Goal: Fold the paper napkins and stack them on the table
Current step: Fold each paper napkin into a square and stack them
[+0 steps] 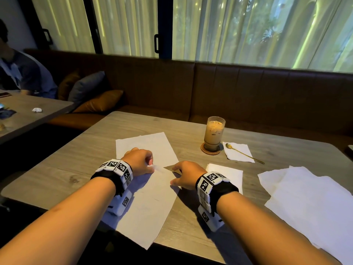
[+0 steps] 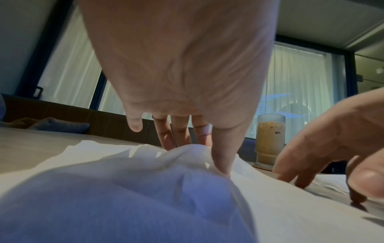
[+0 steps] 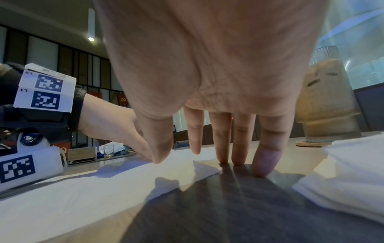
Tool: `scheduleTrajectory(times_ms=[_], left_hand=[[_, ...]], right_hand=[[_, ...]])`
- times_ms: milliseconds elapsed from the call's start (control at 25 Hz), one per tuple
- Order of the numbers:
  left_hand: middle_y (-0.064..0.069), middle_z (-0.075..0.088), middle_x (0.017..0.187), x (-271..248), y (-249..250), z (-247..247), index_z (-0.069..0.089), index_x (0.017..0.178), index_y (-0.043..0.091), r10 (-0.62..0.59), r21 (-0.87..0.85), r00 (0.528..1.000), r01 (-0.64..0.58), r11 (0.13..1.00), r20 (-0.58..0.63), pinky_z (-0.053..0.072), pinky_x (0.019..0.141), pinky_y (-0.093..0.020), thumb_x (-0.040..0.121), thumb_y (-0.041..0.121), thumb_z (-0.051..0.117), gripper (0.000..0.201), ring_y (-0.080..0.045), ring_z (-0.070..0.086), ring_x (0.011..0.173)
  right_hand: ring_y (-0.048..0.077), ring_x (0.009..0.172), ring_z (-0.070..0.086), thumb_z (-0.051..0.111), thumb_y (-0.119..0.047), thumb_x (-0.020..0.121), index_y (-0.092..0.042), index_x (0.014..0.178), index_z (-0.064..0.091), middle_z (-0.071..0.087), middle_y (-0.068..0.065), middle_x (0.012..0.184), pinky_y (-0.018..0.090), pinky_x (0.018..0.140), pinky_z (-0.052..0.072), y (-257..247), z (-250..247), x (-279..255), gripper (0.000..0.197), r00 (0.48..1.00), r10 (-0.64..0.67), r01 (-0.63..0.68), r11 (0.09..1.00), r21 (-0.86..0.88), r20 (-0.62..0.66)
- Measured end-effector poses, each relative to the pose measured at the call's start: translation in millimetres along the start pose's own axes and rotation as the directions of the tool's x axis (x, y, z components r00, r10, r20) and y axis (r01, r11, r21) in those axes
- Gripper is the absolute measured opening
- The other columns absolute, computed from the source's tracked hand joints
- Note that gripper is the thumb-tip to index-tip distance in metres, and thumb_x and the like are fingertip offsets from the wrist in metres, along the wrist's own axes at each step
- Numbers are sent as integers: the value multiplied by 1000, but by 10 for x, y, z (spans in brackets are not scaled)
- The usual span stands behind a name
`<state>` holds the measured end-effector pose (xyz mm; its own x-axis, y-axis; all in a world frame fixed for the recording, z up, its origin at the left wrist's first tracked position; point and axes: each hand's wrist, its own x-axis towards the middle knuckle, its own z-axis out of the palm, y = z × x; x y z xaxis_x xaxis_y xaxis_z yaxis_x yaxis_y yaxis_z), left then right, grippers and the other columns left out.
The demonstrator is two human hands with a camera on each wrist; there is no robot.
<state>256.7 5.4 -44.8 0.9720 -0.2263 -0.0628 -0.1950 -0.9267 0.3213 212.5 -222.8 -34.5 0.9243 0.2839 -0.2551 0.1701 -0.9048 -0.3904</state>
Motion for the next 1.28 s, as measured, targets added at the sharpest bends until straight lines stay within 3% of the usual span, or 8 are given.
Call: scheduleTrajectory(times_ms=[360,560,680,840,1000,1120,1200,1280], left_hand=[[11,68,86,-82,154,-241,65,84,31,236,-7,947,-244,970,-217,50,81,-37,88,39,75,12,-15,59,88],[15,62,89,-88,244,-279,60,86,40,332,130,886,-306,943,-323,38,80,-33,90,48,71,14,-12,47,92],[14,64,87,-84,245,-320,68,89,33,323,151,862,-286,946,-391,33,79,-32,91,48,71,15,-12,48,90],[10,69,87,-95,164,-307,73,91,29,241,102,883,-219,970,-403,41,80,-36,91,48,70,20,-15,54,91],[3,73,93,-119,-20,-249,75,92,25,63,-161,910,-140,977,-409,48,82,-36,93,38,72,14,-19,61,96],[7,74,89,-144,-109,-215,77,91,21,-18,-304,920,-111,946,-391,52,86,-38,94,28,73,9,-18,66,94],[9,75,86,-143,-165,-181,77,87,22,-33,-361,920,-120,925,-391,54,86,-39,93,26,74,8,-16,68,90],[5,74,83,-146,-182,-158,75,84,20,-77,-476,915,-133,869,-396,54,80,-36,94,25,73,11,-14,67,83]], right_hand=[[23,135,55,76,-42,88,-21,148,52,56,3,150,33,102,47,65,-56,1,68,992,64,-26,949,313,-113],[24,106,65,75,-42,89,-16,118,73,72,4,114,36,88,53,92,-124,33,39,966,82,22,918,397,-244],[26,90,66,68,-38,95,-14,101,80,74,8,92,36,77,51,76,-184,6,26,955,58,65,916,395,-291],[32,81,65,61,-39,101,-10,92,81,73,14,83,41,76,54,26,-231,-34,37,954,17,93,932,351,-298],[17,55,32,55,-38,104,-16,57,48,34,2,57,32,58,29,52,-325,-82,52,972,14,115,843,526,-234],[15,55,35,55,-36,105,-21,60,50,39,0,58,32,58,32,67,-389,-129,47,975,5,124,819,560,-223],[19,75,58,59,-32,103,-15,83,75,68,6,80,37,72,49,92,-402,-130,31,974,-11,132,836,533,-225],[21,96,65,63,-28,101,-9,104,80,76,9,102,34,83,53,102,-414,-124,25,972,-14,141,830,540,-233]])
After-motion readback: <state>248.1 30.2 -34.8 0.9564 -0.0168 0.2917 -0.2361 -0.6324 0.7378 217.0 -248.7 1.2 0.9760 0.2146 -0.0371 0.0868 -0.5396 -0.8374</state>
